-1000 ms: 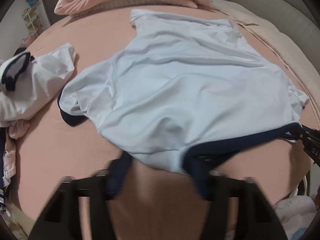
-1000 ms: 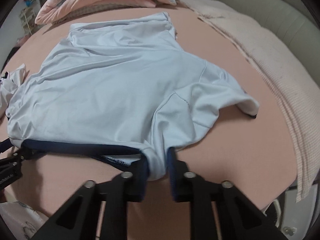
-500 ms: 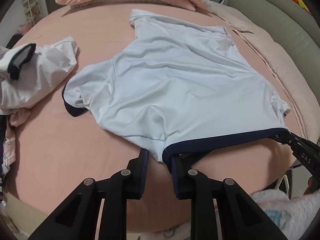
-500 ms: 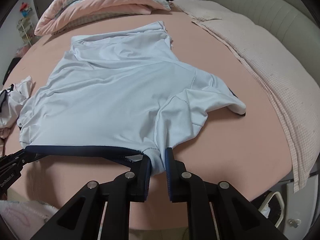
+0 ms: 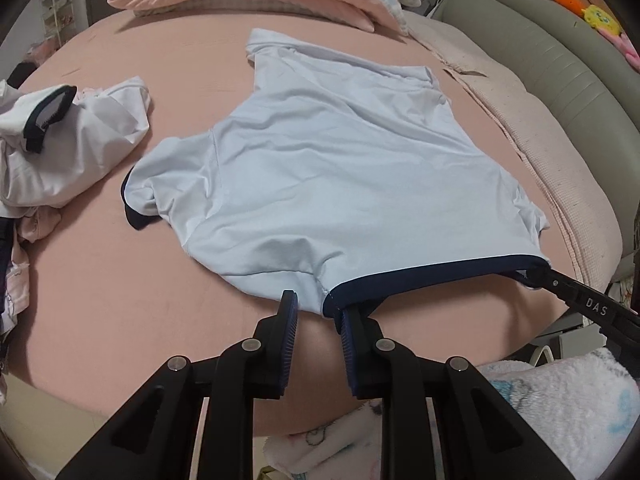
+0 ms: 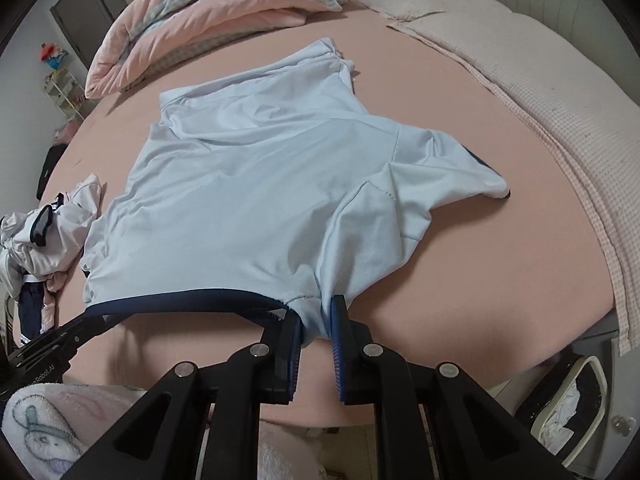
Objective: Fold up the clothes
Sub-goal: 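Grasp the navy-trimmed hem with the left gripper while the right gripper grasps beside it, then open both grippers and release the shirt hem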
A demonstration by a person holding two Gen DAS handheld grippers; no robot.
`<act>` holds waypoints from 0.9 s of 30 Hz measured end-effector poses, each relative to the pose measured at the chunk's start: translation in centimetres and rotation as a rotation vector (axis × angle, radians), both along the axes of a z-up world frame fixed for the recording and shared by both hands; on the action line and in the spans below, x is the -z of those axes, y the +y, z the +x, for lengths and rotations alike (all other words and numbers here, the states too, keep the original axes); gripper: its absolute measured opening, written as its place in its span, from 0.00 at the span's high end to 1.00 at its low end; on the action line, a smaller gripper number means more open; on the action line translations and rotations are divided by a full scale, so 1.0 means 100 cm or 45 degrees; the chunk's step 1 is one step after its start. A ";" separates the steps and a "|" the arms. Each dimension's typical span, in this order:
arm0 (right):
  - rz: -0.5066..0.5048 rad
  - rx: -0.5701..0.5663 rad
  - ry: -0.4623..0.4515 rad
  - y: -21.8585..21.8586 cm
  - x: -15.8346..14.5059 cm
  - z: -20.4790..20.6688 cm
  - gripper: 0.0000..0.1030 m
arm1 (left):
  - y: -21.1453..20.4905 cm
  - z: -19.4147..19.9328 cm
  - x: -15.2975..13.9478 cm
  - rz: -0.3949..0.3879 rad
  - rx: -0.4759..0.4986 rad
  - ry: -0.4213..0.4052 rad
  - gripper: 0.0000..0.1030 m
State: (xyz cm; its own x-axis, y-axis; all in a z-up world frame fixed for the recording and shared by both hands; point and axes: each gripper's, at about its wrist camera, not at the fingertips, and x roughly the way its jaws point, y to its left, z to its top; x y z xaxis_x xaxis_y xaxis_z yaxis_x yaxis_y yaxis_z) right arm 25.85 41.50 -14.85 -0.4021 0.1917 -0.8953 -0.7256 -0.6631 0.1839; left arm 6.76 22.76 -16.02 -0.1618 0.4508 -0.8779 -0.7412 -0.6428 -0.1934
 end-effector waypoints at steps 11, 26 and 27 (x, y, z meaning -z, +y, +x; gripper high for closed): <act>-0.007 -0.047 -0.021 -0.005 -0.004 0.002 0.89 | -0.009 0.007 -0.010 -0.001 0.004 0.028 0.82; 0.006 -0.028 -0.052 -0.008 -0.026 0.008 0.45 | -0.014 0.000 -0.025 -0.013 -0.033 -0.028 0.80; 0.023 -0.024 -0.046 -0.008 -0.029 0.009 0.44 | -0.013 0.000 -0.024 -0.018 -0.034 -0.032 0.79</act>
